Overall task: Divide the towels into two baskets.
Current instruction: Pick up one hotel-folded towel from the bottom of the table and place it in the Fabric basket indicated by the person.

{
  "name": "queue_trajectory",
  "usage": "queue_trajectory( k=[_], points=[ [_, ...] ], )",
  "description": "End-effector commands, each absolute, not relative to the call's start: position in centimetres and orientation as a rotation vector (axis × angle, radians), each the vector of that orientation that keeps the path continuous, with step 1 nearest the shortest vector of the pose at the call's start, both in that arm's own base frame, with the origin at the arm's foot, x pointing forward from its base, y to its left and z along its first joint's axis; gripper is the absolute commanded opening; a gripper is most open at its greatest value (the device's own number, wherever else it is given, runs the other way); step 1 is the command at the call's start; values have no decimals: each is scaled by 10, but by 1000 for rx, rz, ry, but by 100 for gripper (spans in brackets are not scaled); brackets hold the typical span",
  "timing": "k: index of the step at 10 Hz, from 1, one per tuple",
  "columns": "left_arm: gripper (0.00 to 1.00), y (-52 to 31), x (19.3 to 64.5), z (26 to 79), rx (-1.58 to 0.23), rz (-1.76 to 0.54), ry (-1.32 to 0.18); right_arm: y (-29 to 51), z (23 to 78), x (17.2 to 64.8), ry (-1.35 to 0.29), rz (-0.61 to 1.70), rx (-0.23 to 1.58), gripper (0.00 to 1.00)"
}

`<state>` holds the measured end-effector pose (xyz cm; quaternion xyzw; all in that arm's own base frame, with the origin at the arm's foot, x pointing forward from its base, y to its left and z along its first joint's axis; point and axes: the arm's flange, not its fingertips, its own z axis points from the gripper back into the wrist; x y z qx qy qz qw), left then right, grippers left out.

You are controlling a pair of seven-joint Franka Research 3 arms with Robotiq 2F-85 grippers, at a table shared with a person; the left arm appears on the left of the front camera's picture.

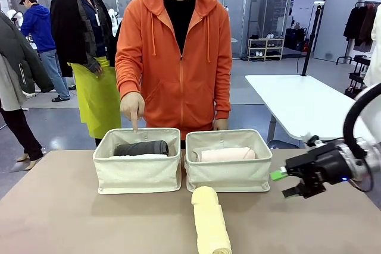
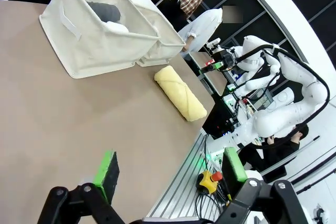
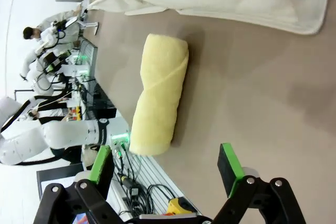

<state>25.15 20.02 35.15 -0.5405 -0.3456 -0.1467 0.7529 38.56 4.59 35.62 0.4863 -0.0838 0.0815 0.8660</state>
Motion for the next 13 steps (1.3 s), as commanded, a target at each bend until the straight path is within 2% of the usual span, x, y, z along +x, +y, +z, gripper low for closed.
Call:
queue_trajectory(
  k=[1, 5, 13],
  points=[
    [100, 201, 250, 355, -1183, -314, -764, 87, 359, 376, -186, 139, 938, 100],
    [100, 201, 250, 355, -1183, -314, -764, 154, 346, 386, -150, 156, 794, 100],
    [100, 201, 250, 355, -1183, -314, -764, 224, 306, 400, -27, 243, 729, 100]
  ],
)
